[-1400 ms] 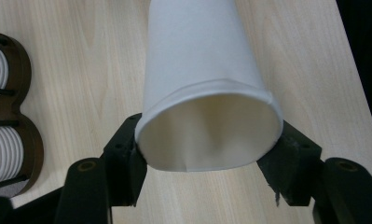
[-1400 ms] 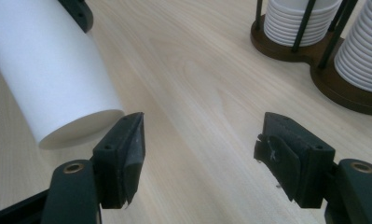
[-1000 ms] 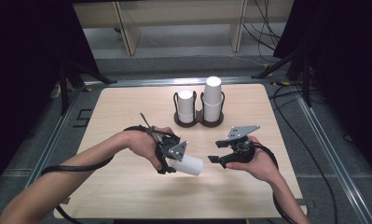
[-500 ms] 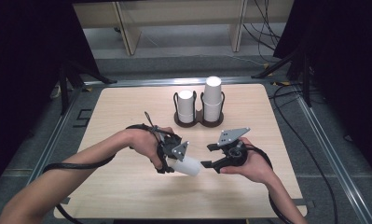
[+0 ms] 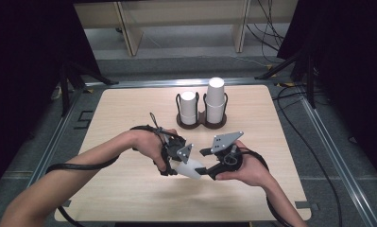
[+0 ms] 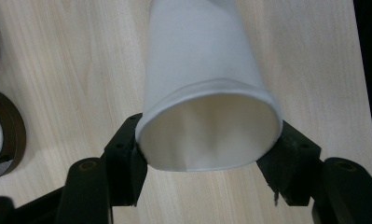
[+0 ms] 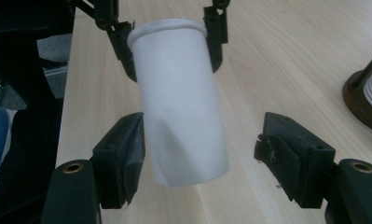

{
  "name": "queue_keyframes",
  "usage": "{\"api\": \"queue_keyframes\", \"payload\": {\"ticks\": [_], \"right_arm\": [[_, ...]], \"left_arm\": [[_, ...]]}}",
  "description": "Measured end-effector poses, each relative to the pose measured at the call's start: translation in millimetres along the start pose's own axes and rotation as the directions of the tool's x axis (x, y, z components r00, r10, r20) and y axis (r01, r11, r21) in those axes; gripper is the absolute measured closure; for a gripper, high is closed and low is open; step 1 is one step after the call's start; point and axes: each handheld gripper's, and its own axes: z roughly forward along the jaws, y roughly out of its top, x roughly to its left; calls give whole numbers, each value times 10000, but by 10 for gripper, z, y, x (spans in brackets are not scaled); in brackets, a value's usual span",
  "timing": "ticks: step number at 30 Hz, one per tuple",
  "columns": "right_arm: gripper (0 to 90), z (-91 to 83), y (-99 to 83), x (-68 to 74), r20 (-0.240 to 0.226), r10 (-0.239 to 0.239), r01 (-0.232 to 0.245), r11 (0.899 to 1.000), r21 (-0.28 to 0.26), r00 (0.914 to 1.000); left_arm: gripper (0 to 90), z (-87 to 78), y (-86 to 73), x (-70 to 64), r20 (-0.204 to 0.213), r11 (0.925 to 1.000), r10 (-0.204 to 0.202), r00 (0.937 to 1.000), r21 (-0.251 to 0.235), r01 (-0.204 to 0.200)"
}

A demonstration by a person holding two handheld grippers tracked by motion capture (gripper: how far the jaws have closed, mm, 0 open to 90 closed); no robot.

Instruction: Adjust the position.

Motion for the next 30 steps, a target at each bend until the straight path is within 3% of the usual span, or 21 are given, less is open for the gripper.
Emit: {"api": "queue_keyframes", "payload": {"ticks": [2,9,10,28,30], "right_arm": [[317,26,11,-1,-52,-324,324,9995,-15,9995],[318,97,36,31,-206,-389,392,9991,147,9990],[318,102,46,27,-166,-569,572,9982,190,9982],[315,287,10,56,-452,-808,844,9930,830,9957],[315,310,9,60,-444,-805,842,9926,876,9958]], "left_arm": [[374,-3,3,2,13,10000,1,10000,24,-1],[375,-7,15,7,51,9999,54,10000,142,-55],[375,-8,17,7,59,9998,65,10000,166,-66],[377,-3,29,-4,141,9996,156,9998,238,-159],[377,-13,38,6,150,9986,394,9991,361,-399]]}}
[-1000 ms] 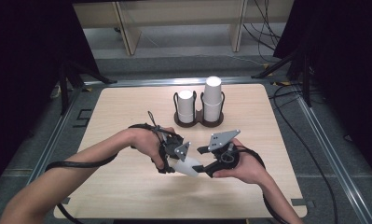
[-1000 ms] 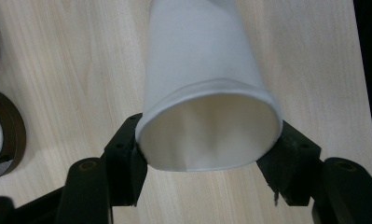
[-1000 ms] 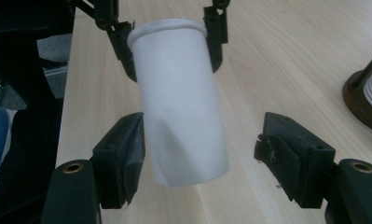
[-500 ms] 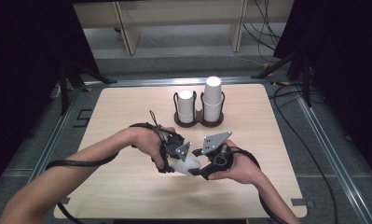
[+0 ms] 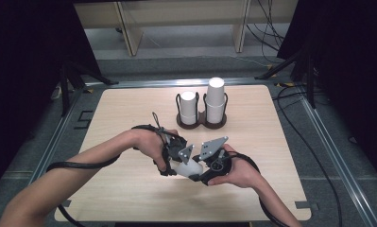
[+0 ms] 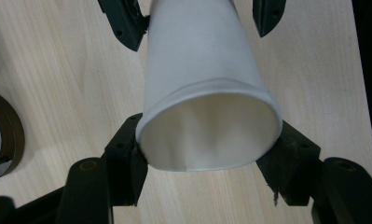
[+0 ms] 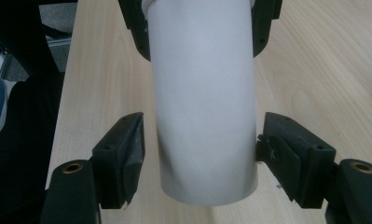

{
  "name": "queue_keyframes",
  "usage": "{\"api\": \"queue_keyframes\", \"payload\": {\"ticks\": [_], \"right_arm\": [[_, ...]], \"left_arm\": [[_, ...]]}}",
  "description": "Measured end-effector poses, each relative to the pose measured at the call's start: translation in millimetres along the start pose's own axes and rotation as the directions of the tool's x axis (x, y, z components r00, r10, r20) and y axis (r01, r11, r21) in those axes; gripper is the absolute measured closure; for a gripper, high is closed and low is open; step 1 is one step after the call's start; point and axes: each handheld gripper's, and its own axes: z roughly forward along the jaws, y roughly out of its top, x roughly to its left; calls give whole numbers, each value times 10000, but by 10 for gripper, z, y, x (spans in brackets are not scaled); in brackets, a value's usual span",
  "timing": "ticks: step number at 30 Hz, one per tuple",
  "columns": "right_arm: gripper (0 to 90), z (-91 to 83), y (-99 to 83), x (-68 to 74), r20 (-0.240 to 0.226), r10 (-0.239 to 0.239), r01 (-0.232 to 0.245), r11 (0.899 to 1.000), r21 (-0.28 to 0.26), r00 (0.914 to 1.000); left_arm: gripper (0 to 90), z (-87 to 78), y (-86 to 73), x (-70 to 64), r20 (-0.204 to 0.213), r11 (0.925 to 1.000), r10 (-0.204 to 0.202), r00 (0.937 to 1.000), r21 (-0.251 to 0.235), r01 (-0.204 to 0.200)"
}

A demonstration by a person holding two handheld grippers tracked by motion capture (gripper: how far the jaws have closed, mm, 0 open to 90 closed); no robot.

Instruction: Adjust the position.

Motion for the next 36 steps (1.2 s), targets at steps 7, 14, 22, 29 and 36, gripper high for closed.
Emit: {"api": "queue_keyframes", "payload": {"ticks": [7,14,22,29,36], "right_arm": [[314,73,-12,3,-121,-51,52,9999,100,9999],[318,107,-29,6,-75,11,-11,10000,21,10000],[332,151,-43,0,-90,-144,145,9999,39,9999],[363,186,-70,11,-296,40,-40,10000,-11,9996],[370,179,-104,37,-150,-318,315,9993,-208,9994]], "left_arm": [[377,10,1,-14,14,9996,-173,9998,-205,174],[376,6,2,-16,61,9995,-182,9998,-257,183],[377,17,23,-44,177,9973,-429,9989,-589,438],[376,10,27,-38,197,9993,-72,9998,-365,79],[338,17,-10,-83,80,9935,-181,9998,-1123,189]]}}
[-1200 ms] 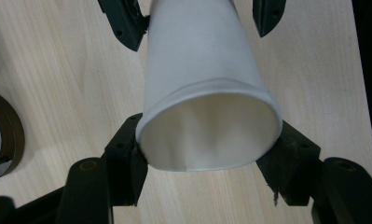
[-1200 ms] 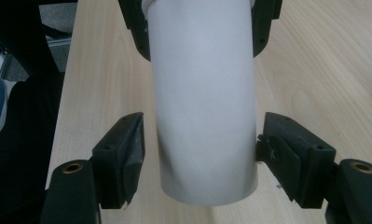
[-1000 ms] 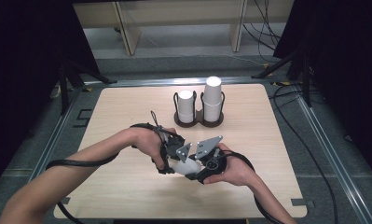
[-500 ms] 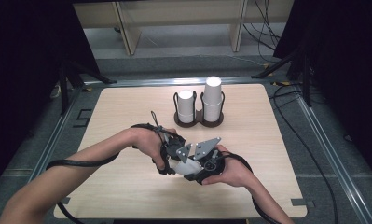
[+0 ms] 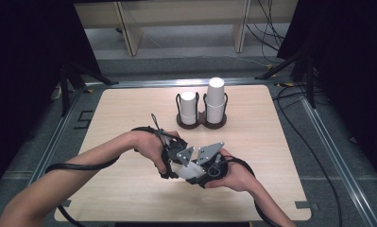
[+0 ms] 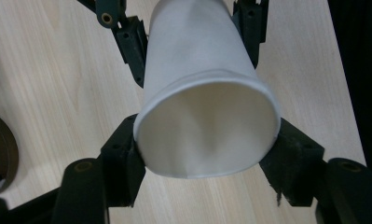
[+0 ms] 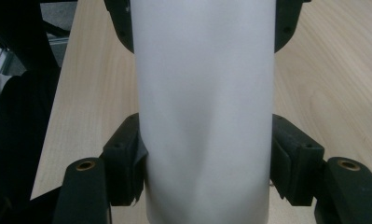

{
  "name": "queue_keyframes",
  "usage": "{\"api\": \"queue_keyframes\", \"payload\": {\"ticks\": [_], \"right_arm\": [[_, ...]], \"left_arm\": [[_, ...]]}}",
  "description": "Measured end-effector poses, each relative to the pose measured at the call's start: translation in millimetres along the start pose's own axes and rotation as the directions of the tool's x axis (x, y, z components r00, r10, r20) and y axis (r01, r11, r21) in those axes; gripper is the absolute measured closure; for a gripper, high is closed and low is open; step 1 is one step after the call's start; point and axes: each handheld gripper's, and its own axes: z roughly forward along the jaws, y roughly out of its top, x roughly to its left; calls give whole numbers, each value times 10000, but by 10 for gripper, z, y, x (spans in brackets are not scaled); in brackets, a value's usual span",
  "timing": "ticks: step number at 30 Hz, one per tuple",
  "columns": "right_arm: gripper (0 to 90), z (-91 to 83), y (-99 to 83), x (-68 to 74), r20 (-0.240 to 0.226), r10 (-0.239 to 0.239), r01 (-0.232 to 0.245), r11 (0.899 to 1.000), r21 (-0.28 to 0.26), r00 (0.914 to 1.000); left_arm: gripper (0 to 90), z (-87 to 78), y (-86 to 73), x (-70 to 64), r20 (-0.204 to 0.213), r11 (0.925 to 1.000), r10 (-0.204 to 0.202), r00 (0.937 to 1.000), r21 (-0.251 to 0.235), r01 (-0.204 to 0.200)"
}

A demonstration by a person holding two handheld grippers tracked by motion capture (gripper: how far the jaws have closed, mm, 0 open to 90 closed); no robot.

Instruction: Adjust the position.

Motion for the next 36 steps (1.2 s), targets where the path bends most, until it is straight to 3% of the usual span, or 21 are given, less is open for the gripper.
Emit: {"api": "queue_keyframes", "payload": {"ticks": [5,9,11,15,16,17,18,20,22,23,24,26,27,28,30,31,32,33,34,35,36], "right_arm": [[366,-32,-57,35,176,20,-15,9996,-295,9998],[366,-63,-126,47,518,92,-53,9973,-737,9986],[366,-90,-169,41,771,117,-27,9933,-1155,9970],[364,-146,-273,64,1147,720,-484,9793,-1968,9908],[364,-155,-297,62,1260,770,-489,9760,-2123,9890],[364,-173,-331,67,1403,932,-597,9723,-2261,9857],[363,-185,-373,66,1625,1059,-616,9645,-2570,9810],[362,-217,-422,72,1710,1368,-834,9542,-2873,9757],[361,-256,-472,61,2044,1463,-725,9411,-3304,9679],[361,-274,-496,66,2128,1702,-860,9308,-3553,9622],[360,-295,-521,69,2160,1886,-984,9238,-3701,9580],[359,-327,-568,61,2411,2094,-965,9074,-4090,9476],[359,-352,-595,56,2467,2203,-998,9008,-4227,9437],[359,-376,-621,55,2583,2348,-1034,8936,-4368,9371],[358,-418,-675,59,2713,2679,-1197,8795,-4606,9245],[358,-432,-702,64,2821,2888,-1271,8693,-4777,9149],[358,-457,-730,76,2650,3128,-1575,8641,-4781,9121],[357,-468,-759,65,2805,3110,-1398,8564,-4970,9081],[358,-482,-789,57,2954,3086,-1268,8543,-5041,9041],[358,-495,-813,74,2857,3361,-1565,8481,-5061,8975],[357,-491,-837,74,2680,3471,-1672,8363,-5222,8987]], "left_arm": [[250,1,-77,-9,-598,9954,298,9978,-894,-351],[167,-6,-164,-10,-1100,9869,-5,9939,-1606,-173],[145,-11,-213,-20,-1297,9784,-283,9911,-2066,9],[141,-39,-315,-49,-1747,9527,-903,9805,-3020,340],[140,-49,-342,-58,-1827,9437,-1067,9774,-3281,417],[138,-53,-375,-71,-1953,9283,-1329,9717,-3680,530],[137,-67,-396,-79,-2084,9248,-1419,9677,-3764,546],[137,-78,-454,-108,-2267,8993,-1901,9552,-4306,768],[137,-78,-516,-140,-2265,8648,-2492,9416,-4896,1111],[137,-78,-551,-162,-2346,8517,-2736,9328,-5096,1216],[137,-73,-586,-189,-2459,8355,-3054,9199,-5326,1350],[137,-38,-660,-254,-2477,7875,-3730,8942,-5940,1639],[137,-11,-698,-297,-2532,7617,-4066,8778,-6245,1727],[137,17,-740,-337,-2634,7364,-4400,8585,-6529,1771],[137,90,-825,-421,-2480,6619,-5246,8144,-7204,2070],[137,126,-868,-472,-2446,6349,-5573,7934,-7414,2174],[138,169,-909,-523,-2390,6089,-5867,7738,-7601,2269],[137,210,-950,-573,-2317,5794,-6168,7523,-7805,2347],[137,251,-988,-623,-2216,5450,-6519,7252,-8019,2449],[137,288,-1026,-668,-2102,5135,-6848,6977,-8186,2574],[137,316,-1066,-711,-2106,4896,-7120,6699,-8327,2586]]}}
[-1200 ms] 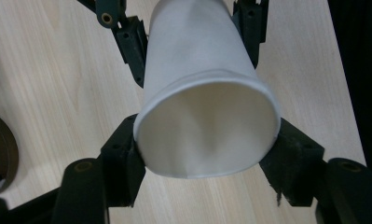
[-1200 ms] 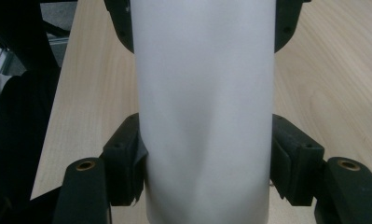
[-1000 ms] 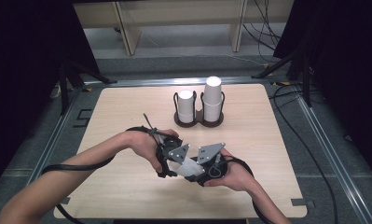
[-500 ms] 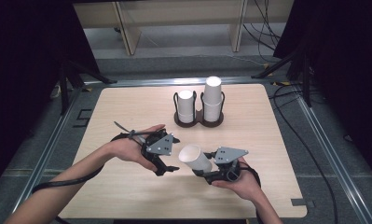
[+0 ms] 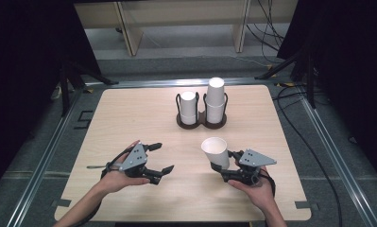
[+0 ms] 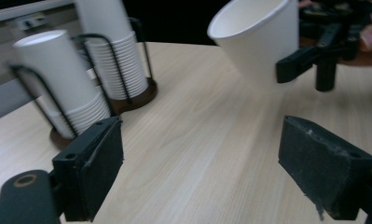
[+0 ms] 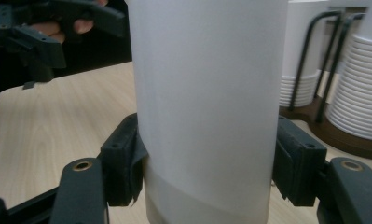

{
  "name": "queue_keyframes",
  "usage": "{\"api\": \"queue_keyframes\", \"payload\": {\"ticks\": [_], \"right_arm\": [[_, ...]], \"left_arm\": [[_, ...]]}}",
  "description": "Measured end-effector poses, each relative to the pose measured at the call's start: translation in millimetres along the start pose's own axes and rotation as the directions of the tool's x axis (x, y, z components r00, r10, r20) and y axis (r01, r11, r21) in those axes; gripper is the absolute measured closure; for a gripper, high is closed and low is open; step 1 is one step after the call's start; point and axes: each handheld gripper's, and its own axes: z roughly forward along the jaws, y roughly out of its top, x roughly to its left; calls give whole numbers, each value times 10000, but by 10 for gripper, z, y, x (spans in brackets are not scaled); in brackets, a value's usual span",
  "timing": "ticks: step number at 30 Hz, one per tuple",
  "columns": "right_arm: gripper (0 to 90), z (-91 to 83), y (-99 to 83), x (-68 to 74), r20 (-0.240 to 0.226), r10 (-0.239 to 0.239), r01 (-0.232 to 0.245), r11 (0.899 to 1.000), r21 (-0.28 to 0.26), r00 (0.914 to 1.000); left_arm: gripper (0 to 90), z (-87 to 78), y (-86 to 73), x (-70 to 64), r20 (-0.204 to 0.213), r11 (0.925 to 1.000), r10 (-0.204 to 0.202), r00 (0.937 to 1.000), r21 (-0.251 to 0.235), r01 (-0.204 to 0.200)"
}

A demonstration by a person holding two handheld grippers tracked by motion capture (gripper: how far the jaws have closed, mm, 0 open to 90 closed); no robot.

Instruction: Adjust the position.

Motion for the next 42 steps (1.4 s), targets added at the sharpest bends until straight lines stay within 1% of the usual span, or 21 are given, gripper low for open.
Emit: {"api": "queue_keyframes", "payload": {"ticks": [1,3,6,9,11,13,15,18,19,21,23,24,25,27,28,31,34,38,39,41,42], "right_arm": [[357,-20,-14,-21,249,-189,191,9998,-60,9995],[357,-57,-37,-20,417,80,-81,10000,22,9991],[357,-82,-66,-47,364,273,-273,9996,-29,9990],[356,-113,-79,-61,613,241,-247,9997,94,9978],[357,-103,-98,-95,700,18,9,9992,-394,9975],[356,-127,-107,-81,687,523,-508,9984,-243,9963],[355,-144,-109,-92,677,563,-536,9978,-402,9961],[355,-169,-101,-91,870,595,-548,9970,-553,9944],[355,-173,-98,-94,803,594,-548,9968,-582,9950],[355,-187,-99,-97,947,449,-393,9974,-604,9945],[355,-199,-107,-83,926,721,-674,9963,-529,9931],[355,-202,-114,-100,944,544,-488,9970,-607,9941],[355,-202,-122,-89,911,748,-695,9958,-598,9930],[355,-212,-130,-98,1033,606,-546,9967,-599,9928],[355,-212,-133,-92,1004,714,-657,9961,-587,9924],[355,-202,-133,-99,1033,589,-530,9969,-586,9929],[355,-194,-137,-84,1004,745,-692,9961,-549,9922],[355,-196,-144,-88,1074,662,-611,9969,-504,9920],[355,-210,-138,-78,1068,752,-713,9967,-400,9914],[356,-200,-141,-72,968,830,-788,9958,-467,9918],[356,-192,-142,-76,950,687,-641,9966,-515,9931]], "left_arm": [[138,-28,-65,2,-272,9990,-273,9993,-369,263],[138,-91,-144,19,-759,9960,-748,9943,-551,707],[137,-141,-243,47,-1488,9919,-1007,9837,-925,876],[137,-173,-331,105,-2060,9825,-1506,9669,-1400,1232],[137,-195,-377,113,-2484,9791,-1803,9517,-1377,1495],[137,-201,-403,120,-2788,9784,-1889,9416,-1358,1560],[136,-182,-418,120,-3008,9766,-1868,9352,-1601,1436],[135,-187,-435,97,-3294,9772,-1941,9240,-1476,1526],[135,-165,-446,103,-3235,9734,-1998,9249,-1732,1497],[134,-187,-443,93,-3409,9768,-1999,9186,-1432,1595],[134,-182,-450,100,-3460,9755,-2072,9151,-1437,1665],[134,-168,-456,106,-3488,9740,-2090,9136,-1574,1628],[134,-159,-464,115,-3428,9723,-2132,9149,-1661,1644],[135,-164,-471,108,-3469,9728,-2197,9118,-1479,1782],[135,-146,-481,117,-3349,9726,-2136,9177,-1613,1675],[135,-151,-490,95,-3347,9743,-2140,9177,-1404,1760],[135,-120,-504,104,-3160,9729,-2075,9258,-1651,1617],[135,-127,-490,97,-3207,9739,-2067,9244,-1582,1628],[135,-145,-480,82,-3302,9742,-2137,9194,-1417,1756],[134,-148,-474,83,-3247,9748,-2047,9234,-1530,1623],[134,-164,-469,73,-3279,9750,-2073,9217,-1460,1674]]}}
